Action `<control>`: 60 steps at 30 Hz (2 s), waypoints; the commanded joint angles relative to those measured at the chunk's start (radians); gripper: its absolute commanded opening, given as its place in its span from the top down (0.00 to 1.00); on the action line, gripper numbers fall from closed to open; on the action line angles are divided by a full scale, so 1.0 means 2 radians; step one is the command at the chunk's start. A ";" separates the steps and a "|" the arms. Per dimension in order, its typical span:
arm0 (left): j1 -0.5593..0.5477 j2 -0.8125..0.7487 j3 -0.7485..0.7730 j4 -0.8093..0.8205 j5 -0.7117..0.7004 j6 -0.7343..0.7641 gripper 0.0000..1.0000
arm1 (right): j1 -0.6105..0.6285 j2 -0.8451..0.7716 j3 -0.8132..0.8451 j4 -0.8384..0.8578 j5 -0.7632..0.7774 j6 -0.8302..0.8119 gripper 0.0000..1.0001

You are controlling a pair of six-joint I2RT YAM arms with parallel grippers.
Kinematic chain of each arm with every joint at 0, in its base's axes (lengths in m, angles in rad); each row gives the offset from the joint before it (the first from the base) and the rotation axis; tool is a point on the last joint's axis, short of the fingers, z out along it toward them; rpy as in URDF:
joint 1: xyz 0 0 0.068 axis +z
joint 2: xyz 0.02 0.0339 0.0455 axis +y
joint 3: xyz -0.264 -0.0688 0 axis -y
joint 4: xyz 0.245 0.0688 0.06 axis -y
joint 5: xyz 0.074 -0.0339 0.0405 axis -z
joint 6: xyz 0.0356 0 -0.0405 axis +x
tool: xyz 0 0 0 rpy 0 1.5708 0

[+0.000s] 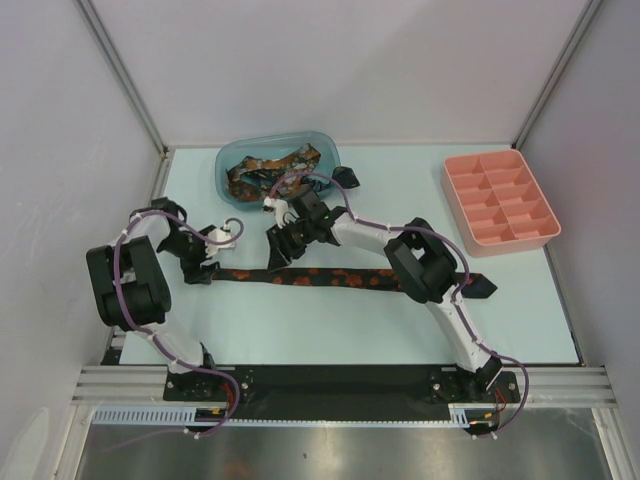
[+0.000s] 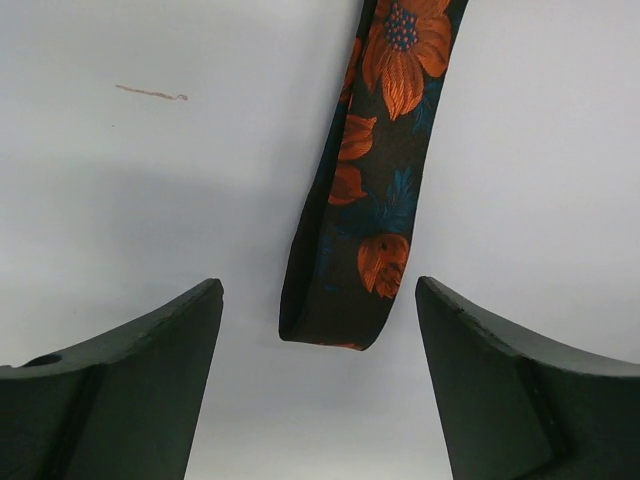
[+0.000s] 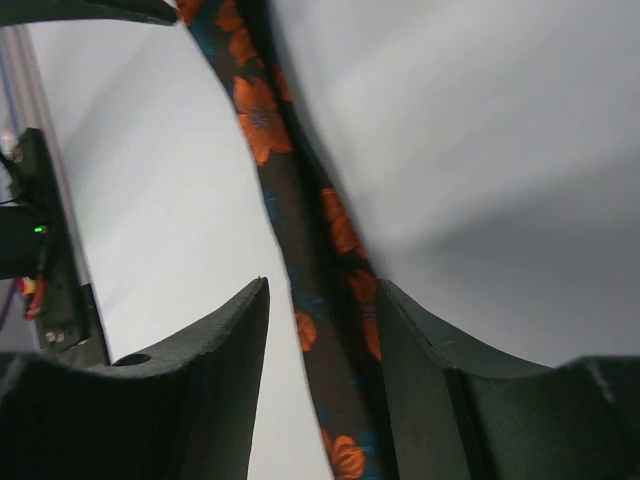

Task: Roll the ties
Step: Roll the tie at the center of the board.

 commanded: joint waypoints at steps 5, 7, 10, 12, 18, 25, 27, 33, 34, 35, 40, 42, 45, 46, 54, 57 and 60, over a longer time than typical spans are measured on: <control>0.014 0.008 0.002 0.015 -0.007 0.047 0.22 | 0.013 0.042 0.046 -0.040 0.055 -0.061 0.48; 0.015 0.012 0.003 0.014 -0.008 0.047 0.24 | 0.013 0.044 0.046 -0.040 0.056 -0.073 0.48; 0.015 0.014 0.002 0.011 -0.011 0.049 0.29 | 0.011 0.047 0.047 -0.046 0.061 -0.085 0.55; 0.015 0.014 -0.004 0.010 -0.013 0.050 0.34 | 0.008 0.050 0.049 -0.049 0.060 -0.086 0.56; 0.015 0.009 -0.010 0.012 -0.005 0.049 0.56 | 0.005 0.047 0.048 -0.056 0.043 -0.096 0.58; 0.012 -0.014 0.010 -0.024 0.002 0.044 0.60 | -0.002 0.021 0.056 -0.053 0.004 -0.068 0.48; 0.008 -0.020 0.012 -0.030 0.002 0.042 0.61 | -0.003 0.014 0.057 -0.047 -0.007 -0.065 0.47; -0.021 -0.041 0.027 -0.047 0.011 0.010 0.62 | 0.009 0.044 0.085 -0.071 0.003 -0.078 0.52; -0.024 -0.043 0.029 -0.050 0.012 -0.002 0.62 | 0.010 0.048 0.088 -0.073 0.011 -0.083 0.52; -0.028 -0.044 0.036 -0.054 0.015 -0.006 0.62 | 0.011 0.053 0.092 -0.079 0.015 -0.086 0.53; -0.057 -0.055 0.042 -0.063 0.028 -0.025 0.62 | 0.011 0.077 0.112 -0.096 0.038 -0.104 0.63; -0.074 -0.057 0.042 -0.062 0.035 -0.032 0.61 | 0.010 0.077 0.114 -0.098 0.039 -0.102 0.64; -0.102 -0.051 0.040 -0.057 0.052 -0.056 0.61 | -0.005 0.061 0.105 -0.080 -0.005 -0.065 0.62; -0.109 -0.049 0.038 -0.051 0.060 -0.063 0.61 | -0.015 0.042 0.083 -0.055 -0.018 -0.026 0.61; -0.157 -0.016 0.028 0.002 0.076 -0.108 0.61 | -0.042 -0.026 -0.035 0.127 -0.119 0.194 0.61; -0.162 -0.008 0.031 0.005 0.082 -0.116 0.61 | -0.038 -0.015 -0.052 0.199 -0.132 0.272 0.62; -0.166 -0.002 0.029 0.010 0.081 -0.122 0.62 | -0.031 0.002 -0.050 0.242 -0.134 0.312 0.61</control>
